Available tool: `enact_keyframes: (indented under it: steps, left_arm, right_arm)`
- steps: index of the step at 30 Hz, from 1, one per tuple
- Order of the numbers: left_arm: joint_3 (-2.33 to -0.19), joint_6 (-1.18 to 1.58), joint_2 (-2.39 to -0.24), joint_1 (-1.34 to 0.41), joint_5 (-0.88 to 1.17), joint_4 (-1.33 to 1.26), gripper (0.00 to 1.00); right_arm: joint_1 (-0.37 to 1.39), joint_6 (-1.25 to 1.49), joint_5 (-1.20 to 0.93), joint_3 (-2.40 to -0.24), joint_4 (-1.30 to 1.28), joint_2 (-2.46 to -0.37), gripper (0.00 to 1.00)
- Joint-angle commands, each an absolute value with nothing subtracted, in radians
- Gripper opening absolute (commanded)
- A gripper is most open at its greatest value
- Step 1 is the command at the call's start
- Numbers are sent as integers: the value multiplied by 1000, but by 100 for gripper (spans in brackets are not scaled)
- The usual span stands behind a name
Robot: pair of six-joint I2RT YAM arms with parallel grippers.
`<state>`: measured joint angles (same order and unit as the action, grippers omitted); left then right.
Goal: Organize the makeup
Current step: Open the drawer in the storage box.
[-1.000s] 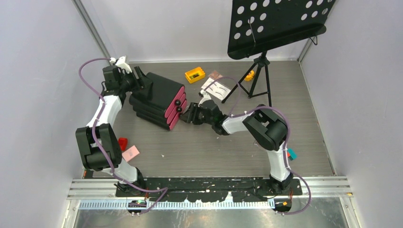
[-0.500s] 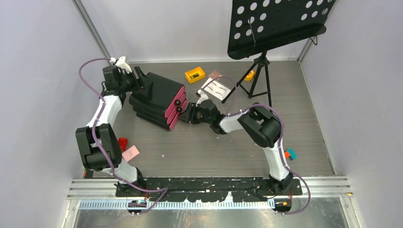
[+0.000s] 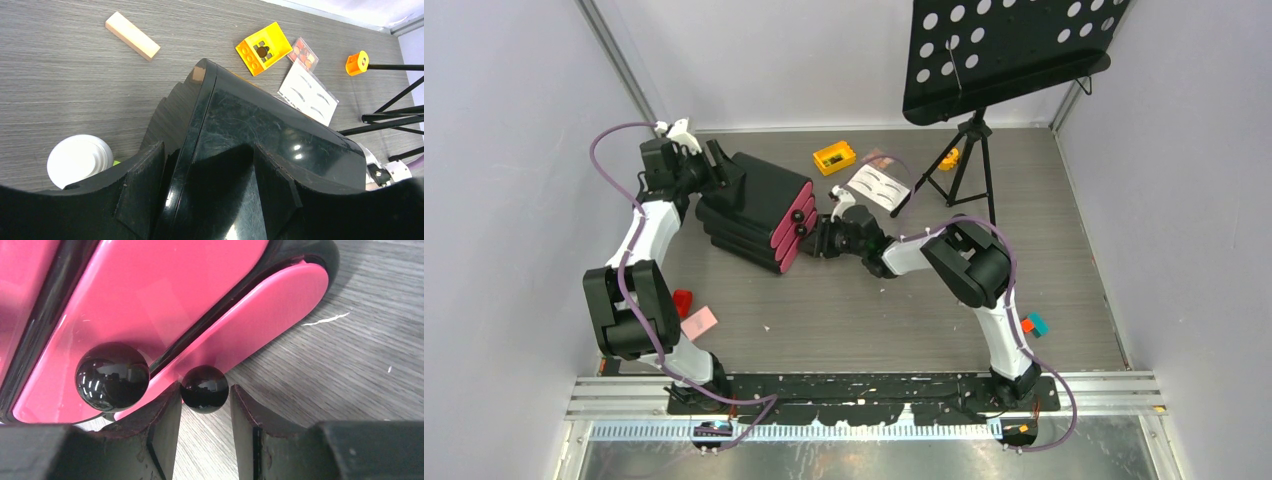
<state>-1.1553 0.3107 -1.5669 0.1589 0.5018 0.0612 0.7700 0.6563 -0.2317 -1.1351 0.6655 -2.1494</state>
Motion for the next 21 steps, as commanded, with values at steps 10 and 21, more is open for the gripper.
enact_keyframes:
  steps: [10, 21]
  left_arm:
    - [-1137, 314, -1586, 143, 532, 94, 66]
    - [-1139, 307, -1577, 143, 517, 110, 66]
  right_arm:
    - [756, 511, -224, -1176, 625, -2121, 16]
    - [755, 390, -128, -1029, 501, -1962, 13]
